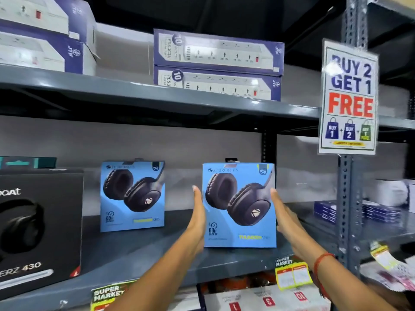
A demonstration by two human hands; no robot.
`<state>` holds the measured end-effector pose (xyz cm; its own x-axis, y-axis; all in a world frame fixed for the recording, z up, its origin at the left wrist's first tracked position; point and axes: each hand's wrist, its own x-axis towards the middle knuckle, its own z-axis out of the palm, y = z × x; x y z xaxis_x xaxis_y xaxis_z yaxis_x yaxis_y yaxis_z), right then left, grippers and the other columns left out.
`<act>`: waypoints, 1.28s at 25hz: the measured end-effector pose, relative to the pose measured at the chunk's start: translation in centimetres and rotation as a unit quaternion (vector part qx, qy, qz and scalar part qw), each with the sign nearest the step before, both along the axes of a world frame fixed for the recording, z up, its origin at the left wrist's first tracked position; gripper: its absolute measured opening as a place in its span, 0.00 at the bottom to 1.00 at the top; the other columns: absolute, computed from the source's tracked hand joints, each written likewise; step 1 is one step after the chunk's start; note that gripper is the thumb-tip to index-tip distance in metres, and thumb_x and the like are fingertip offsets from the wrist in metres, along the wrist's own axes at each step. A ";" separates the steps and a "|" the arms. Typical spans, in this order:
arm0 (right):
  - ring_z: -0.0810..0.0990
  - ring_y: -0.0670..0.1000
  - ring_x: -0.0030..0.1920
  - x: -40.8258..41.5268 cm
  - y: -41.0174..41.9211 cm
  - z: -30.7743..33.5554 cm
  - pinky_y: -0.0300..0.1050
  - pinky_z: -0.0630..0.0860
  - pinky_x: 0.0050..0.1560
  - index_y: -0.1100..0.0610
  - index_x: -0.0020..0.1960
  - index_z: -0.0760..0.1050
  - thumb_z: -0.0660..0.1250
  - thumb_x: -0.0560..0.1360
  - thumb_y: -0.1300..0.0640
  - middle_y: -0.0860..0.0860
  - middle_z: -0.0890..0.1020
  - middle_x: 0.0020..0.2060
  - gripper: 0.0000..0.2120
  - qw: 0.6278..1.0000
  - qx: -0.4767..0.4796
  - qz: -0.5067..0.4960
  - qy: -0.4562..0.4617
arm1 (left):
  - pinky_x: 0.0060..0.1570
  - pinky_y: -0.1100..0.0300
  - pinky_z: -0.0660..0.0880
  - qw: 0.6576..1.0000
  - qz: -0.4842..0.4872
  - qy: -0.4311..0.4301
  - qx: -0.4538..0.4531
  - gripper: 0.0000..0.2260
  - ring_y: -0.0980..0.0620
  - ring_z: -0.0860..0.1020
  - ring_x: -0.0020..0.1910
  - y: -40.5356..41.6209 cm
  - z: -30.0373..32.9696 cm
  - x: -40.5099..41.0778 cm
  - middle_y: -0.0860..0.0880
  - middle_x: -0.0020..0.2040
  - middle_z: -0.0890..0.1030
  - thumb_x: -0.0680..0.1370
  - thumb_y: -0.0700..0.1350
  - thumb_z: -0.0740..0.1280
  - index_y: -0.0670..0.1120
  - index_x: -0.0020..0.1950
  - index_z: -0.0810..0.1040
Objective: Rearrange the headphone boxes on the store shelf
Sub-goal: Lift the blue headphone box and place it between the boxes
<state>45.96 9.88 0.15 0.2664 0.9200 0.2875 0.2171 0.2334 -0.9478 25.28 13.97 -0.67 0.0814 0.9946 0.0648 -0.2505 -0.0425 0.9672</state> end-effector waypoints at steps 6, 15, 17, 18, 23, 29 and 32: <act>0.80 0.49 0.56 -2.6 -3.6 7.5 0.52 0.76 0.50 0.40 0.54 0.79 0.51 0.57 0.15 0.47 0.81 0.59 0.40 0.997 0.051 0.051 -0.013 | 0.19 0.61 0.79 0.999 0.009 -0.004 0.036 0.42 0.52 0.87 0.30 -3.3 8.0 -4.7 0.49 0.37 0.89 0.70 0.80 0.45 0.54 0.40 0.90; 0.74 0.51 0.54 -9.3 -3.8 7.0 0.51 0.70 0.52 0.40 0.54 0.76 0.52 0.62 0.18 0.43 0.74 0.55 0.35 0.993 0.037 0.114 -0.003 | 0.34 0.53 0.85 0.993 0.118 0.023 0.018 0.43 0.45 0.88 0.42 -7.2 8.0 -11.1 0.44 0.48 0.89 0.68 0.81 0.47 0.53 0.57 0.86; 0.75 0.44 0.47 -11.7 -3.3 6.0 0.49 0.69 0.51 0.32 0.44 0.75 0.52 0.60 0.16 0.37 0.76 0.47 0.27 0.987 0.033 0.156 0.005 | 0.55 0.44 0.82 0.988 0.156 0.011 0.006 0.46 0.40 0.85 0.54 -7.2 6.7 -12.8 0.41 0.56 0.87 0.65 0.83 0.48 0.53 0.62 0.83; 0.73 0.39 0.45 -12.9 -2.8 5.5 0.47 0.69 0.50 0.29 0.42 0.74 0.52 0.59 0.16 0.33 0.74 0.45 0.24 0.984 0.032 0.174 0.005 | 0.61 0.42 0.78 0.985 0.175 0.002 0.000 0.48 0.39 0.82 0.58 -7.1 6.1 -13.6 0.40 0.60 0.85 0.63 0.84 0.49 0.53 0.65 0.81; 0.78 0.34 0.49 -17.6 0.5 2.9 0.41 0.71 0.52 0.28 0.50 0.73 0.56 0.61 0.18 0.33 0.78 0.52 0.24 0.961 0.022 0.275 0.021 | 0.66 0.42 0.74 0.955 0.291 -0.049 -0.005 0.54 0.38 0.79 0.62 -5.8 3.5 -16.2 0.43 0.66 0.81 0.54 0.85 0.51 0.55 0.69 0.77; 0.67 0.42 0.61 -20.4 4.4 0.9 0.45 0.64 0.61 0.27 0.51 0.66 0.56 0.64 0.24 0.32 0.71 0.51 0.19 0.940 -0.019 0.339 0.039 | 0.68 0.45 0.71 0.920 0.375 -0.106 0.037 0.40 0.42 0.80 0.60 -2.2 2.1 -18.0 0.45 0.63 0.83 0.71 0.79 0.51 0.52 0.66 0.80; 0.66 0.43 0.64 -20.8 5.7 -0.4 0.47 0.63 0.65 0.28 0.59 0.67 0.57 0.64 0.21 0.35 0.71 0.57 0.26 0.932 -0.037 0.359 0.032 | 0.73 0.46 0.64 0.893 0.434 -0.119 0.017 0.36 0.42 0.74 0.69 -0.1 1.4 -19.0 0.43 0.71 0.76 0.77 0.72 0.53 0.48 0.73 0.75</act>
<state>25.17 15.54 -0.23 -0.4106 0.8846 0.2210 -0.0281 0.2300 -0.9728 6.28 13.87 0.73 -0.7385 0.6741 0.0095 -0.3074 -0.3493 0.8851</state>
